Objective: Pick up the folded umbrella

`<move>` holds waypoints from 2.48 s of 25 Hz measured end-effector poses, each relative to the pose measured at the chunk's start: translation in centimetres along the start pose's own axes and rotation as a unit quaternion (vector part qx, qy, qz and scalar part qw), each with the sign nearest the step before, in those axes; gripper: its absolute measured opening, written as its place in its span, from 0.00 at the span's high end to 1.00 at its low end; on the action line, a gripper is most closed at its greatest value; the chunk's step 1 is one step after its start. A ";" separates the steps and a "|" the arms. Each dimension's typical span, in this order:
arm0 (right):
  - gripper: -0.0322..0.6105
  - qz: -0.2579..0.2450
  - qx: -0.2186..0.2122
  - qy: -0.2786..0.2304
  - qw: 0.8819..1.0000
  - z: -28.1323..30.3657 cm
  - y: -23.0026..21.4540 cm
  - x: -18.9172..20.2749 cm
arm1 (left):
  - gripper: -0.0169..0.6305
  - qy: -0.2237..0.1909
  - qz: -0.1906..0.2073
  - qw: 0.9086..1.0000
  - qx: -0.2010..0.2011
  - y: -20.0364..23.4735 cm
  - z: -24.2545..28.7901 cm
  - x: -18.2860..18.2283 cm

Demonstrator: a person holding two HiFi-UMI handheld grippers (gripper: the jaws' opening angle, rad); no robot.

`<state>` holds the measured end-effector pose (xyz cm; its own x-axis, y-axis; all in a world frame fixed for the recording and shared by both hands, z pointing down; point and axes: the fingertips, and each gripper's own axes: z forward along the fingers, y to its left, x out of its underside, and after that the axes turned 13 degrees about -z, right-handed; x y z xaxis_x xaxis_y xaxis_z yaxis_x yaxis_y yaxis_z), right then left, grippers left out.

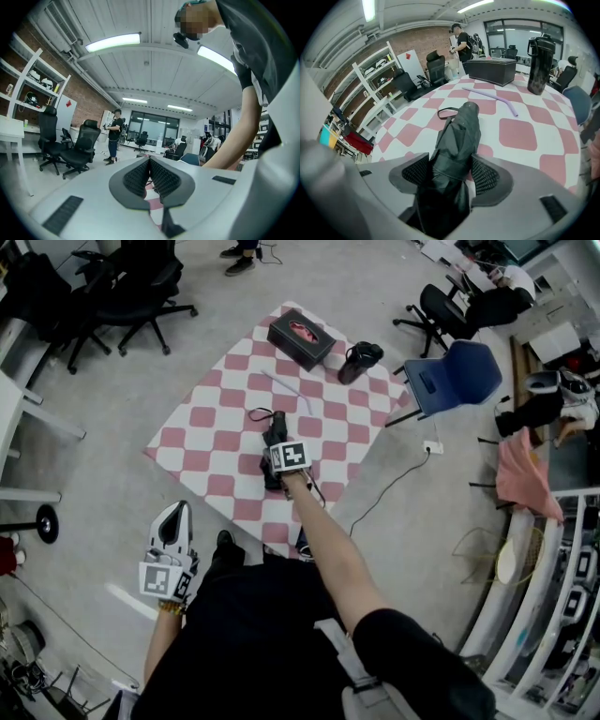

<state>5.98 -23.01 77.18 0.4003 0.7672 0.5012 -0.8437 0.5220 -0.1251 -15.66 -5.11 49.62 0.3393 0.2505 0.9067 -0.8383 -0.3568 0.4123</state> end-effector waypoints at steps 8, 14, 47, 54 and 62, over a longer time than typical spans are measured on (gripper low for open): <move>0.53 -0.003 0.008 0.008 1.000 0.2 -0.2 0.1 | 0.96 -0.001 0.002 1.000 0.000 0.1 -0.1 -0.3; 0.53 -0.006 0.002 0.031 0.999 0.7 -0.4 -0.3 | 0.96 -0.011 0.004 1.000 -0.003 0.4 0.1 -0.7; 0.64 -0.063 -0.035 -0.087 0.994 -8.9 -1.1 -2.0 | 0.96 -0.001 0.013 0.999 0.052 -1.9 2.2 -0.7; 0.64 -0.043 -0.028 -0.160 0.986 -13.9 -1.7 -3.9 | 0.96 0.006 0.034 0.995 0.099 -4.3 4.5 -1.5; 0.64 -0.042 -0.013 -0.229 0.972 -19.2 -2.3 -5.4 | 0.96 0.002 0.049 0.988 0.150 -7.1 7.8 -2.9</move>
<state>12.66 -21.17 58.35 0.2610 0.4779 0.8388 -0.8037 0.5889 -0.0854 -7.40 -10.30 44.81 0.2604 0.2045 0.9436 -0.7033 -0.6293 0.3305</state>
